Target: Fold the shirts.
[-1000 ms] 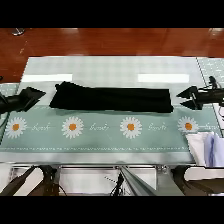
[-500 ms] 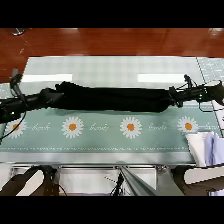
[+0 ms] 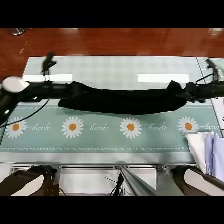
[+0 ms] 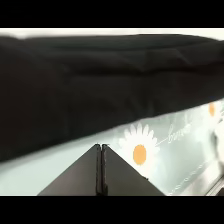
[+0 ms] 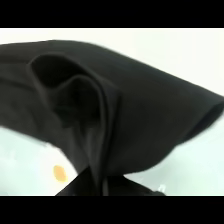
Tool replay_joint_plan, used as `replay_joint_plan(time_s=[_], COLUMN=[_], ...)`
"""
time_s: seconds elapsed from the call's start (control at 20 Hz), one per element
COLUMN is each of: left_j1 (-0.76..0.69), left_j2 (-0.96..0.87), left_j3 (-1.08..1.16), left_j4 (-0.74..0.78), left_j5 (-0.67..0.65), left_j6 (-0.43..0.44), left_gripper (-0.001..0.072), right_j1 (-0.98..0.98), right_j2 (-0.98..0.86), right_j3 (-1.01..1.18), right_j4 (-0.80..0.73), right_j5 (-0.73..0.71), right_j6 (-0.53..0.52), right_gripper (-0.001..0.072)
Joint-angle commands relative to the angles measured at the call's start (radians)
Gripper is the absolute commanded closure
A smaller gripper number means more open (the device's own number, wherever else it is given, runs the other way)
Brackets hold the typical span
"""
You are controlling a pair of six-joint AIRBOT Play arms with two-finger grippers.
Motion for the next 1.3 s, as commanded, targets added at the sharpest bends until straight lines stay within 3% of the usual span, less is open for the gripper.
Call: replay_joint_plan(time_s=[0.0, 0.3, 0.5, 0.65, 0.8, 0.9, 1.0, 1.15, 1.25], left_j1=[-0.197, -0.477, -0.608, -0.689, -0.736, -0.736, -0.681, -0.512, -0.379], left_j2=[-0.174, -0.514, -0.671, -0.753, -0.801, -0.807, -0.798, -0.733, -0.663], left_j3=[0.217, 0.509, 0.673, 0.735, 0.755, 0.756, 0.772, 0.772, 0.764], left_j4=[0.119, 0.187, 0.186, 0.122, -0.044, -0.128, -0.127, -0.115, -0.011], left_j5=[0.055, 0.063, 0.061, 0.061, 0.062, 0.052, 0.003, -0.162, -0.273], left_j6=[-0.116, -0.174, -0.298, -0.297, -0.256, -0.188, -0.187, -0.15, -0.15], left_gripper=[0.0684, 0.0685, 0.0684, 0.0683, 0.0682, 0.0682, 0.0683, 0.0683, 0.0684], right_j1=[-0.007, -0.006, -0.006, -0.006, -0.006, -0.006, -0.005, -0.005, 0.04], right_j2=[0.274, 0.486, 0.502, 0.502, 0.502, 0.502, 0.502, 0.502, 0.501], right_j3=[-0.065, -0.076, -0.076, -0.076, -0.076, -0.076, -0.076, -0.076, -0.076], right_j4=[-0.031, -0.011, 0.082, 0.082, 0.082, 0.079, 0.077, 0.09, 0.095], right_j5=[0.03, 0.083, 0.094, 0.092, 0.087, 0.085, 0.087, 0.095, 0.074], right_j6=[0.057, 0.148, 0.143, 0.142, 0.142, 0.142, 0.142, 0.142, 0.144], right_gripper=[0.0687, 0.0687, 0.0687, 0.0687, 0.0687, 0.0687, 0.0687, 0.0687, 0.0687])
